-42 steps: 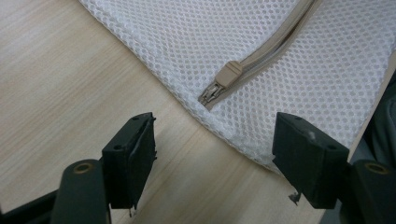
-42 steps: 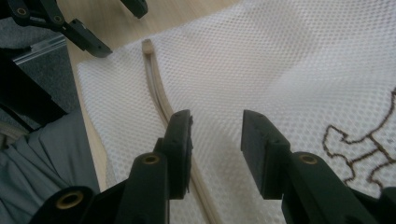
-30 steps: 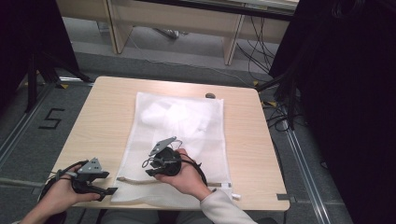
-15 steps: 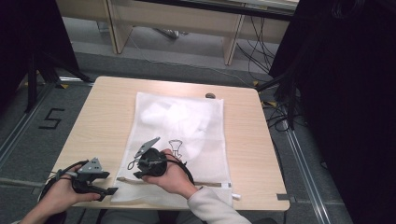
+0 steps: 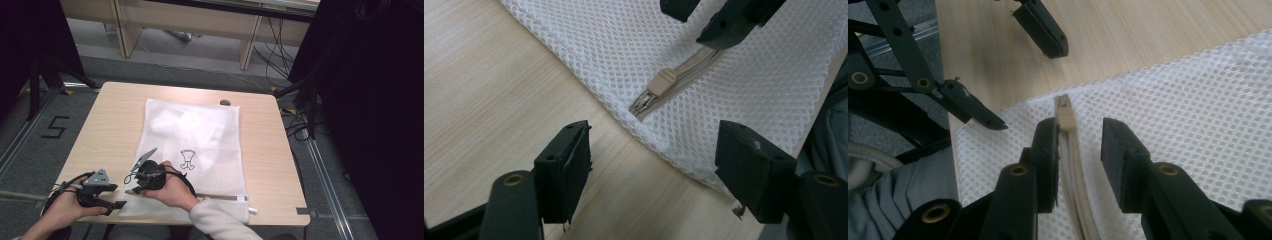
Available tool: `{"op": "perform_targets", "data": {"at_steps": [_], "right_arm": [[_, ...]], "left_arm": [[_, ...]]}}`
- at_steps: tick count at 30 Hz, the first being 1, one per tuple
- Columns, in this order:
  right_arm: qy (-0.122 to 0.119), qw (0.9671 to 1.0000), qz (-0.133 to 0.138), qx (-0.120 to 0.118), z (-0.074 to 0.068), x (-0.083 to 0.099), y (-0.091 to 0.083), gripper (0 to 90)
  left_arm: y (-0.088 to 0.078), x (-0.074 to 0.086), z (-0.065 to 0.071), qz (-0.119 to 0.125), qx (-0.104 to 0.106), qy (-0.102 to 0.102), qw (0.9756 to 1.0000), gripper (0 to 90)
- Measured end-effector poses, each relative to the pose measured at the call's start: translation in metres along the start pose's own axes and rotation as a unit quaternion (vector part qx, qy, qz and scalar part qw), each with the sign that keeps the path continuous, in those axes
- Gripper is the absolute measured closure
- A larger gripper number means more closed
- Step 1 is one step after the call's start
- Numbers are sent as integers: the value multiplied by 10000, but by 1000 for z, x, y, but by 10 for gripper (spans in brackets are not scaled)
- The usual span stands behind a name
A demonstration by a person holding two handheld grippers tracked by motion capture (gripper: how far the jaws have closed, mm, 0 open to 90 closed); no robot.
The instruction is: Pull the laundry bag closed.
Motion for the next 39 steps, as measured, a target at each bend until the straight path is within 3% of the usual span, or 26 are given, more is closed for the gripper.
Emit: {"op": "perform_targets", "data": {"at_steps": [4,5,9,16,17,27,31,37,39], "right_arm": [[98,9999,-82,-78,-3,-2,6,701],[-9,10000,-63,-30,0,-3,7,703],[-20,9999,-95,-92,-1,-6,12,718],[30,9998,-120,-153,-3,-11,17,732],[122,9996,-153,-180,-5,-11,17,734],[112,9995,-170,-259,-6,-14,28,764],[158,9992,-168,-323,-8,-14,26,814],[64,9995,-136,-273,-9,-17,17,816],[36,9997,-150,-212,-9,-17,12,816]], "left_arm": [[-1,0,1,2,21,-7,10000,298],[0,0,1,3,32,-8,10000,298],[0,0,1,-1,42,-10,10000,298],[0,0,1,-2,48,-23,10000,299],[0,0,1,-6,49,-30,10000,299],[0,0,1,-2,50,-36,10000,299],[-1,0,0,-7,22,40,10000,301],[0,-1,-1,4,48,-40,10000,323],[1,-3,3,51,255,-200,9995,350]]}}
Point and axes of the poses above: each handheld gripper's, and its own axes: y roughly forward along the jaws, x roughly out of its underside, z roughly to its right, the point moved 10 cm from there along y, roughly forward along the jaws, and after that the axes turned 14 degrees about -z, right-handed, at the moved point
